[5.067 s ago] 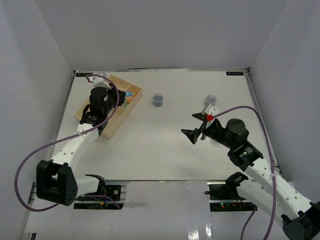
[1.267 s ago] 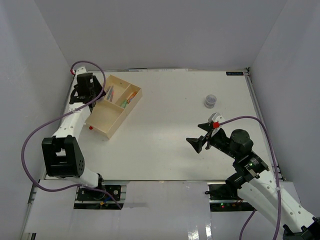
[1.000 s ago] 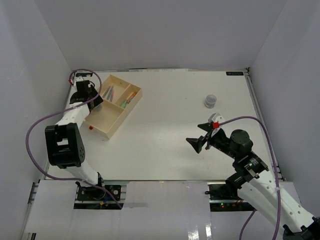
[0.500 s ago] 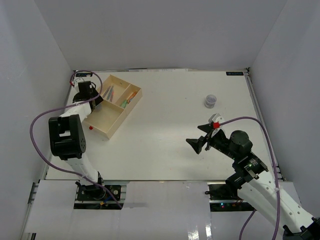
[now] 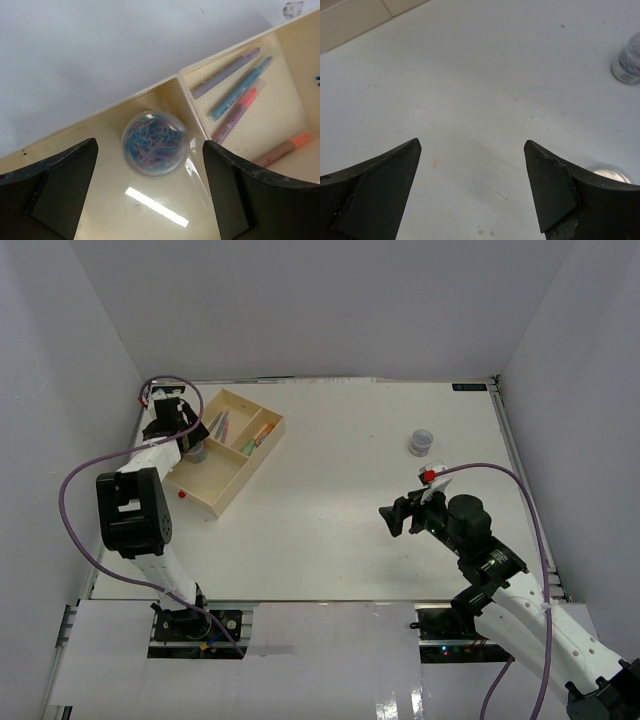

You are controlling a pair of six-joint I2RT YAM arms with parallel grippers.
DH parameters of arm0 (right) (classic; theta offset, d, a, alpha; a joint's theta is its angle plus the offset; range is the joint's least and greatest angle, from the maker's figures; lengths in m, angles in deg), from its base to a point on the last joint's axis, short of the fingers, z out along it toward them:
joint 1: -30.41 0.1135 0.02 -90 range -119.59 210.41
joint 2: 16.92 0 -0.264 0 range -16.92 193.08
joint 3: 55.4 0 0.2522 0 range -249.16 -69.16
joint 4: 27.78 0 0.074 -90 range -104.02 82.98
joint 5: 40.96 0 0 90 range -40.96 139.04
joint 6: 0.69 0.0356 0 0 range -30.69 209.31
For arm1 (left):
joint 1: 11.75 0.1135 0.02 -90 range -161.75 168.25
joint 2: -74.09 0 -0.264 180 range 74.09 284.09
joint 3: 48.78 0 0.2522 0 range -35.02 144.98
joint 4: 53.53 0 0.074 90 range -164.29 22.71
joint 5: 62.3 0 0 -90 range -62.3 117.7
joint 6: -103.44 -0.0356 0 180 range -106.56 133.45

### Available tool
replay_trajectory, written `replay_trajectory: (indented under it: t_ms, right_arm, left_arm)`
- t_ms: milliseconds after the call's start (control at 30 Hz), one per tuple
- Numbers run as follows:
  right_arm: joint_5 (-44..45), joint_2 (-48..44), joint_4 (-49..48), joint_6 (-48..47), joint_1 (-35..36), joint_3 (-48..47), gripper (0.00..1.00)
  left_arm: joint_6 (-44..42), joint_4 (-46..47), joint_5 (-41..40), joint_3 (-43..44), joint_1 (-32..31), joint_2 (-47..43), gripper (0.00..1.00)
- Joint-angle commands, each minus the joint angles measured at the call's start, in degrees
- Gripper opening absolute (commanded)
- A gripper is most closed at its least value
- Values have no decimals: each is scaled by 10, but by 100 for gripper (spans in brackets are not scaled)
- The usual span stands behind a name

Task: Sort the stationery into containers
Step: Place the stationery in the storage box, then pick up the stationery from the center of the board.

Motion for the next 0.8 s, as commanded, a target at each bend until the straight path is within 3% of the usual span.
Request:
replay_trajectory:
  t_ms: [0, 167, 300, 467, 600, 767]
  right_arm:
    - [158, 33, 36, 63, 1, -20, 90]
    - [261, 64, 64, 127, 0, -34, 90]
    - [340, 113, 102, 170, -21, -56, 90]
    - [326, 165, 105, 194, -80, -66, 90]
    - [298, 224, 104, 199, -119, -84, 90]
    - [296, 284, 82, 206, -156, -78, 90]
  left_arm:
    - [-15, -34, 27, 31, 2, -76, 98]
    - [-35, -68, 42, 26, 2, -136, 98]
    - [-34, -75, 123, -11, -5, -205, 98]
    - [-63, -75, 191, -88, -55, -293, 98]
    - [-112, -60, 188, -144, -144, -334, 98]
    - [-125, -31, 219, -200, -167, -367, 98]
